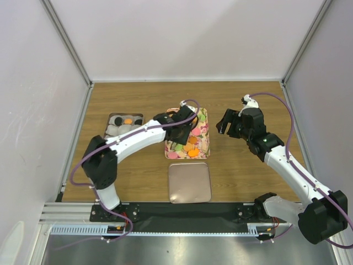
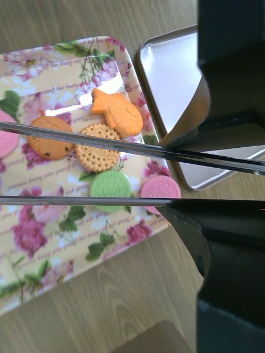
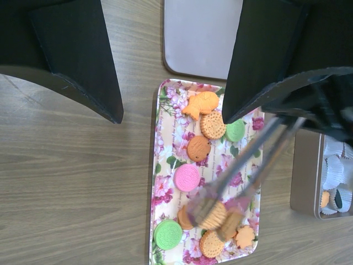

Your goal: Pack the cookies

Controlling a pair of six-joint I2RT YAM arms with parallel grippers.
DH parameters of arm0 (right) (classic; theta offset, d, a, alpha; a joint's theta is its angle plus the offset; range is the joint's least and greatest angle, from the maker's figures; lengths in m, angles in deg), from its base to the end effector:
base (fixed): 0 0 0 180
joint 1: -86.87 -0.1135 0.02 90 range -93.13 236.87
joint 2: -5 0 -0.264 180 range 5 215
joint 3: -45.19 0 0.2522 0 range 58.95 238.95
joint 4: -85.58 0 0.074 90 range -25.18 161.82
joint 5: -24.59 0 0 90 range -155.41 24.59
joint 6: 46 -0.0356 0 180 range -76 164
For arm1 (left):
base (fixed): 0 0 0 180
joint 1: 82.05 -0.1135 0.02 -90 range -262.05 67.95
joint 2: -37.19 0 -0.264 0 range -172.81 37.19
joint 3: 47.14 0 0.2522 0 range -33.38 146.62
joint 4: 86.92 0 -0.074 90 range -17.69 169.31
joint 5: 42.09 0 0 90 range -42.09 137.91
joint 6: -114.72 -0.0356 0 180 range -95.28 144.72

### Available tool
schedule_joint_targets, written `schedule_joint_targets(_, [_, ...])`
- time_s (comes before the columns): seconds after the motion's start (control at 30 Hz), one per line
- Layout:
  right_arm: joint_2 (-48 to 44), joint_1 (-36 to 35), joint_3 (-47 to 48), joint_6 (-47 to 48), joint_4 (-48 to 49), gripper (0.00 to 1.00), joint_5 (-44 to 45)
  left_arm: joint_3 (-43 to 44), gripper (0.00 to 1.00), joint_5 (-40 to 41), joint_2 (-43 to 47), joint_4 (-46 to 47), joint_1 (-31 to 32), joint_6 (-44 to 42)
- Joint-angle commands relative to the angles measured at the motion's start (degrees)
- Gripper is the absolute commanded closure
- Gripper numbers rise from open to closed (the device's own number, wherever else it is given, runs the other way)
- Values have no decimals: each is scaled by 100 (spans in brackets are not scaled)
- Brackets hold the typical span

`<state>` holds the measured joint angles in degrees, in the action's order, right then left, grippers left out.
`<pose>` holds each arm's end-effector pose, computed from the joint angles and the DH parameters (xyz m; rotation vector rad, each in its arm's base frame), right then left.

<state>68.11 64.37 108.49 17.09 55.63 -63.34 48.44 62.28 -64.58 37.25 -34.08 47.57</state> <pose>0.2295 0.0937 0.2954 0.1041 2.1241 0.4807 0.2580 -0.2730 0.2490 0.4857 2.5555 -0.1082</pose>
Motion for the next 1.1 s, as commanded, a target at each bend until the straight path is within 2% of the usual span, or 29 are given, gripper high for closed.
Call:
schedule_joint_targets(0.0, [-53,18,65,46,107,22,-75,-69,58,277,764,-12,-181,-44])
schedule_joint_targets(0.17, [-53,9,65,37,98,22,-154,-719,58,286,1737,-118,-612,70])
schedule_joint_targets(0.3, [-62,18,91,37,98,22,-145,-1526,58,119,2528,-249,-1437,132])
schedule_joint_targets(0.53, [-9,18,117,37,81,22,-435,-2381,56,-92,3602,-584,-2853,167])
schedule_joint_targets(0.77, [26,18,126,55,80,22,-505,-2662,57,-505,3762,-724,-4215,88])
schedule_joint_targets(1.07, [26,18,135,55,54,22,-532,-2909,57,-874,3823,-751,-4944,44])
